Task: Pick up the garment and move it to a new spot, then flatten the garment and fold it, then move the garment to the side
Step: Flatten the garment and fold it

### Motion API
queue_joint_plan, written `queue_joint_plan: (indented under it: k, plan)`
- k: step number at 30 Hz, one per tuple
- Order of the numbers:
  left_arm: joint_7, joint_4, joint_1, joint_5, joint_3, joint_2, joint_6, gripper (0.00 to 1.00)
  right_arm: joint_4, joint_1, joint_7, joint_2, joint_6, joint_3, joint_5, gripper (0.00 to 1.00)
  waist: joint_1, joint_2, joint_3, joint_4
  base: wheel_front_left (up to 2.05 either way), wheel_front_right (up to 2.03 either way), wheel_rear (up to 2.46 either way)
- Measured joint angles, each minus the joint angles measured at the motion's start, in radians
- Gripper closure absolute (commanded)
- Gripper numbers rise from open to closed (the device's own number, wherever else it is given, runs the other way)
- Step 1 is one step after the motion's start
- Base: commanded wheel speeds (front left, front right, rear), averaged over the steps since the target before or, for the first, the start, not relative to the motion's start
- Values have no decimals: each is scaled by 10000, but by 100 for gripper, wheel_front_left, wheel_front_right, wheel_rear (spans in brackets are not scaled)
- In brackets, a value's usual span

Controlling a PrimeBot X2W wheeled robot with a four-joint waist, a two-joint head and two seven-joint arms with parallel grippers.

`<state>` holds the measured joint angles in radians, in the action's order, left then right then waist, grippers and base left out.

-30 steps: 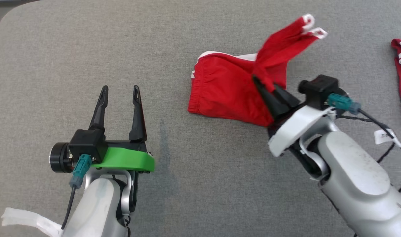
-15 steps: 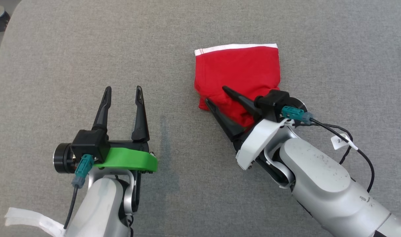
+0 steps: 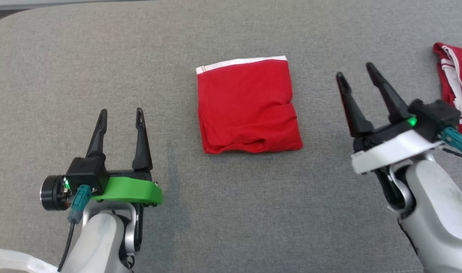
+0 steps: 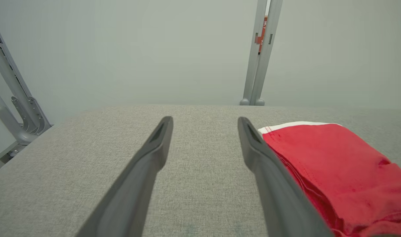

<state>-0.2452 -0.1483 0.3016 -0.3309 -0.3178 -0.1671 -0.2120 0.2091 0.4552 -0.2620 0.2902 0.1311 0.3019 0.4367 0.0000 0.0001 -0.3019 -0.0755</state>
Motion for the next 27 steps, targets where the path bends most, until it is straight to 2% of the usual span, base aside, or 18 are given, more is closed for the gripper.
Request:
queue_joint_plan:
  k: [5,9,16,27]
  plan:
    - [82,13,-576,-44,188,-293,-102,0,-570,-1639,6,-31,0,-1501,-570,0,0,0,457,353,0,0,0]
    - [104,56,-1247,-163,339,-462,-261,0,-1032,-2686,357,-378,0,-2119,-930,0,0,0,898,609,0,0,0]
    - [65,176,-2285,-276,428,-692,-362,0,-2011,-4077,1141,-859,0,-2656,-1415,0,0,0,1741,917,0,0,0]
    - [155,305,-3291,-328,307,-972,-435,0,-2978,-5186,1965,-1266,0,-2934,-1705,0,-1,0,2876,1076,0,0,0]
